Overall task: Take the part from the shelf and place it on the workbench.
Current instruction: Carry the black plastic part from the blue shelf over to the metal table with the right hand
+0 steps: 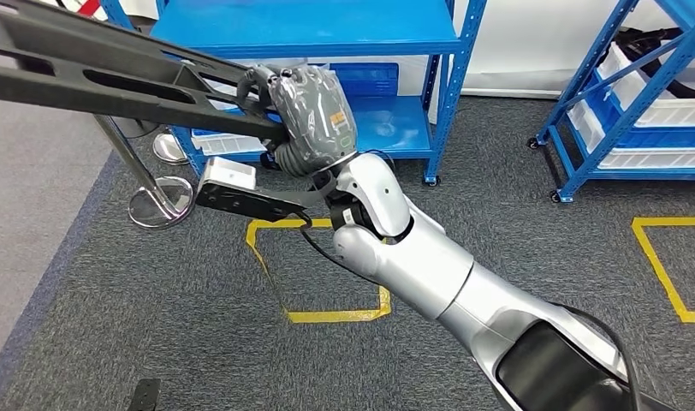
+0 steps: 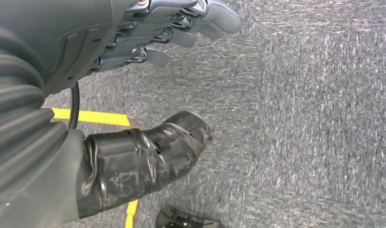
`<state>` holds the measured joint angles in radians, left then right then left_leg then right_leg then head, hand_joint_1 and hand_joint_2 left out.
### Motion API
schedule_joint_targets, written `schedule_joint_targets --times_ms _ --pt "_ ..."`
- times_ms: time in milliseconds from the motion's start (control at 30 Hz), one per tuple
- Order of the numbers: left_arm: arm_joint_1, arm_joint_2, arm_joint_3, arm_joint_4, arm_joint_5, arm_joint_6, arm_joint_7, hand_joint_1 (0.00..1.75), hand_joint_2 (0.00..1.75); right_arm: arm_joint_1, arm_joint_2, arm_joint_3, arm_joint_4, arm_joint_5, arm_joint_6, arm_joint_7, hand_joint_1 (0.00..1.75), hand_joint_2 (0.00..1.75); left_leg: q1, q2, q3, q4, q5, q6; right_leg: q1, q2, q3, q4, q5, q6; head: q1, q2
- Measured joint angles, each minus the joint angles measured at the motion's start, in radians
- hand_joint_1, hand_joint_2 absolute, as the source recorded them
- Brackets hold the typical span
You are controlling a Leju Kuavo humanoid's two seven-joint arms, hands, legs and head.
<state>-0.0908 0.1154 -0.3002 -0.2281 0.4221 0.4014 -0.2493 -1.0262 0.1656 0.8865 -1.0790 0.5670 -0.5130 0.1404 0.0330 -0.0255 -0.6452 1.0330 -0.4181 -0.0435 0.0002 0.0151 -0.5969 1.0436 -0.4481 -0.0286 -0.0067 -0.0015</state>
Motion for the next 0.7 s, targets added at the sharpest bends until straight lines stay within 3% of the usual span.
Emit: schedule_joint_targets --times_ms 67,133,167,200,233,300,367,433,500,567,633,667,700 --pt "0.0 0.0 0.0 0.0 0.001 0.001 0.0 0.0 1.75 0.0 0.0 0.0 0.0 -0.003 0.0 0.001 1.75 1.75 0.0 0.009 -0.039 0.084 -0.053 -0.005 -0.001 -0.01 -0.001 -0.006 0.007 -0.009 -0.004 0.0" --pt "0.0 0.002 0.0 0.0 0.002 0.001 0.001 0.0 1.75 0.004 0.0 0.0 0.001 -0.008 0.001 0.002 1.75 1.75 -0.002 0.013 -0.095 0.213 -0.112 -0.007 0.005 -0.019 -0.006 -0.006 0.01 -0.013 -0.005 0.0" --pt "0.0 0.002 0.0 0.0 0.002 0.001 0.002 0.0 1.75 0.008 0.0 0.0 0.001 -0.01 0.001 0.002 1.75 1.75 -0.003 0.014 -0.11 0.251 -0.122 -0.006 0.009 -0.024 -0.007 -0.006 0.01 -0.014 -0.005 0.0" --pt "0.001 0.002 0.0 0.0 0.002 0.001 0.003 0.0 1.75 0.011 0.0 0.0 0.002 -0.012 0.001 0.002 1.75 1.75 -0.005 0.015 -0.108 0.253 -0.113 -0.002 0.012 -0.029 -0.008 -0.006 0.011 -0.014 -0.005 0.0" --pt "0.001 0.002 0.0 0.0 0.002 0.002 0.004 0.0 1.75 0.013 0.0 0.0 0.002 -0.013 0.001 0.002 1.75 1.75 -0.009 0.018 -0.085 0.215 -0.089 0.003 0.016 -0.035 -0.008 -0.005 0.011 -0.015 -0.005 0.0" --pt "0.0 0.004 0.0 0.0 0.001 0.002 0.004 0.0 1.75 0.013 0.001 0.0 0.002 -0.013 0.0 0.002 1.75 1.75 -0.023 0.044 -0.008 0.079 -0.036 0.025 0.023 -0.046 -0.008 -0.005 0.01 -0.015 -0.005 0.0" --pt "-0.003 0.006 0.0 0.0 0.001 0.003 0.004 0.0 1.75 0.012 0.001 0.0 0.002 -0.012 0.0 0.001 1.75 1.75 -0.037 0.066 0.036 -0.006 -0.017 0.044 0.027 -0.058 -0.01 -0.004 0.01 -0.014 -0.005 0.0" --pt "-0.003 0.007 0.0 0.0 0.001 0.003 0.004 0.0 1.75 0.012 0.001 0.0 0.002 -0.011 0.0 0.0 1.75 1.75 -0.04 0.058 0.038 -0.019 -0.015 0.052 0.028 -0.071 -0.01 -0.004 0.011 -0.01 -0.004 0.0" --pt "0.0 0.008 -0.001 0.0 0.002 0.004 0.004 0.0 1.75 0.012 0.001 0.0 0.002 -0.011 0.0 0.0 1.75 1.75 -0.032 0.047 0.042 -0.031 -0.006 0.058 0.027 -0.065 -0.016 0.01 -0.002 0.0 -0.004 0.0" --pt "0.0 0.007 -0.001 0.0 0.002 0.004 0.004 0.0 1.75 0.011 0.001 0.0 0.002 -0.011 0.0 0.001 1.75 1.75 -0.023 0.036 0.045 -0.042 0.003 0.063 0.021 -0.037 -0.051 0.088 -0.05 0.013 -0.003 0.0" --pt "-0.002 0.006 -0.001 0.0 0.002 0.004 0.004 0.0 1.75 0.014 0.0 0.0 0.002 -0.011 0.0 0.001 1.75 1.75 -0.019 0.024 0.042 -0.041 0.005 0.065 0.01 -0.022 -0.109 0.216 -0.107 0.026 -0.002 0.0" --pt "-0.002 0.006 -0.001 0.0 0.002 0.004 0.004 0.0 1.75 0.017 -0.001 0.0 0.003 -0.011 0.0 0.001 1.75 1.75 -0.017 0.016 0.041 -0.039 0.005 0.064 0.004 -0.02 -0.129 0.26 -0.118 0.031 -0.002 0.0" --pt "-0.001 0.006 -0.002 0.0 0.002 0.004 0.004 0.0 1.75 0.018 -0.002 0.0 0.003 -0.009 0.0 0.001 1.75 1.75 -0.014 0.008 0.039 -0.036 0.004 0.061 -0.002 -0.02 -0.134 0.269 -0.109 0.037 -0.002 0.0"
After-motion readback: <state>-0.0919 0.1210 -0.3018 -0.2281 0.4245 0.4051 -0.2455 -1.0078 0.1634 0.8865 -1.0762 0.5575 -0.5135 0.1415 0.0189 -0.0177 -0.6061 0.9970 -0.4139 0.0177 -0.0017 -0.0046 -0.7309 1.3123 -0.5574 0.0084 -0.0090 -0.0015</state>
